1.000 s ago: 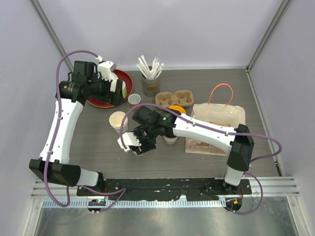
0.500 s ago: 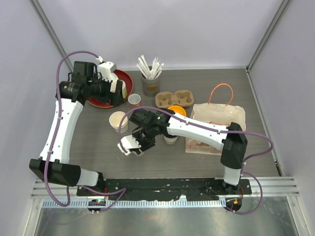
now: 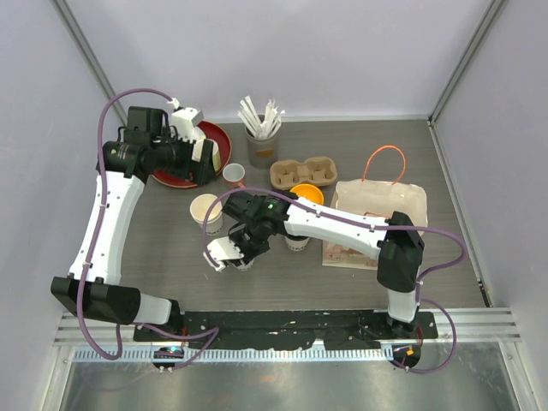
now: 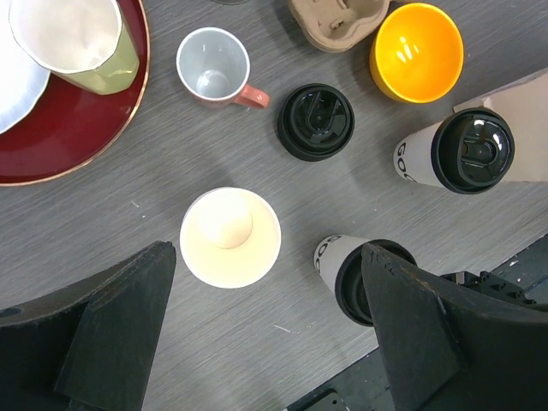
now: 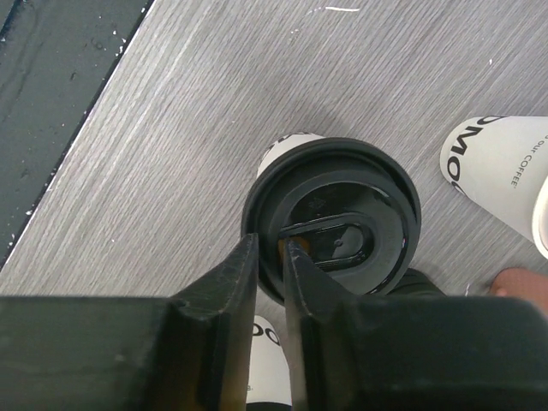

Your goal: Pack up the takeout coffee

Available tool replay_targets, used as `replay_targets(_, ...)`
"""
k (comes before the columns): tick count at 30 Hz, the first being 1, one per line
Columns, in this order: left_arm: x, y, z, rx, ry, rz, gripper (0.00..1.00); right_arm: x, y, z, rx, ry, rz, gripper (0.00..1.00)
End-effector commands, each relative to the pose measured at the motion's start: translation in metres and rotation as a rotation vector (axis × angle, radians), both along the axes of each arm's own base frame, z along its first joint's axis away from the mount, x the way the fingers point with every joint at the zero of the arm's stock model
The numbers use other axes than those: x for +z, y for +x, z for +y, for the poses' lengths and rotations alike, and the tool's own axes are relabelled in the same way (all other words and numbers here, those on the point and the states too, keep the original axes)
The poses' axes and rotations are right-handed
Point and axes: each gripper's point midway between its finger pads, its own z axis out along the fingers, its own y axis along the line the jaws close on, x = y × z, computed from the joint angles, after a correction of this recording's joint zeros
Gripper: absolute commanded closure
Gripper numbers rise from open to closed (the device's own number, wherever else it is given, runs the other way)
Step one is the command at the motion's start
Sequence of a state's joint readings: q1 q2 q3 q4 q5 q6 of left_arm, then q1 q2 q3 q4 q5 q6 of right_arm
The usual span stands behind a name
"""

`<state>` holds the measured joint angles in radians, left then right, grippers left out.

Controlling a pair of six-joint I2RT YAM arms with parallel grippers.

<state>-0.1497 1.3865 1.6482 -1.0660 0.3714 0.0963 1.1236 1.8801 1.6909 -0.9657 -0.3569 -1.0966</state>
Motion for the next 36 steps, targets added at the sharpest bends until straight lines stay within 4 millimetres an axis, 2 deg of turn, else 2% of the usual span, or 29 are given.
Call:
replay_targets(1,0.017,0.003,-0.002,-0.027,-0.019,-0.064,0.06,0.017,0.007,0.009,-0.013,0.047,-0.026,0.81)
replay_targets(3,0.018,0.002,-0.003,-0.036,-0.021,-0.064,0.06,0.021,0.005,0.009,-0.021,0.056,-0.023,0.88)
replay_targets(5,0.02,0.001,-0.004,-0.044,-0.026,-0.065,0.06,0.027,-0.001,0.01,-0.023,0.072,0.005,0.9)
replay_targets(8,0.021,0.002,-0.005,-0.047,-0.03,-0.069,0.06,0.048,-0.01,0.012,-0.034,0.103,0.052,0.97)
replay_targets(13,0.023,0.001,-0.009,-0.064,-0.045,-0.067,0.06,0.082,-0.012,0.008,-0.235,0.106,0.132,0.99)
replay_targets(14,0.023,0.002,-0.009,-0.064,-0.048,-0.065,0.06,0.103,-0.011,0.012,-0.274,0.141,0.14,0.99)
replay_targets(16,0.025,0.003,-0.01,-0.065,-0.054,-0.068,0.06,0.115,-0.013,0.005,-0.399,0.127,0.19,0.99)
replay_targets(17,0.025,0.003,-0.01,-0.064,-0.057,-0.067,0.06,0.132,-0.013,0.003,-0.423,0.166,0.189,0.99)
replay_targets(19,0.026,0.006,-0.012,-0.059,-0.066,-0.073,0.07,0.148,-0.011,-0.002,-0.51,0.195,0.2,0.99)
replay_targets(20,0.026,0.008,-0.014,-0.058,-0.077,-0.072,0.07,0.165,-0.009,-0.004,-0.54,0.238,0.191,0.99)
replay_targets(22,0.029,0.014,-0.017,-0.036,-0.113,-0.078,0.08,0.18,0.0,-0.013,-0.625,0.269,0.157,0.99)
replay_targets(23,0.029,0.016,-0.019,-0.035,-0.124,-0.08,0.09,0.197,0.001,-0.016,-0.676,0.312,0.165,0.99)
replay_targets(25,0.031,0.02,-0.022,-0.024,-0.146,-0.085,0.09,0.21,0.007,-0.027,-0.75,0.337,0.14,0.99)
replay_targets(26,0.031,0.021,-0.022,-0.02,-0.149,-0.083,0.09,0.223,0.007,-0.031,-0.794,0.368,0.151,0.99)
replay_targets(30,0.025,0.022,-0.027,-0.011,-0.182,-0.063,0.09,0.249,0.009,-0.069,-0.953,0.425,0.128,0.99)
replay_targets(32,0.024,0.021,-0.034,-0.029,-0.206,-0.053,0.1,0.256,0.018,-0.087,-1.054,0.452,0.086,0.99)
replay_targets(36,0.022,0.014,-0.05,-0.069,-0.203,-0.046,0.1,0.269,0.023,-0.131,-1.256,0.497,0.05,0.99)
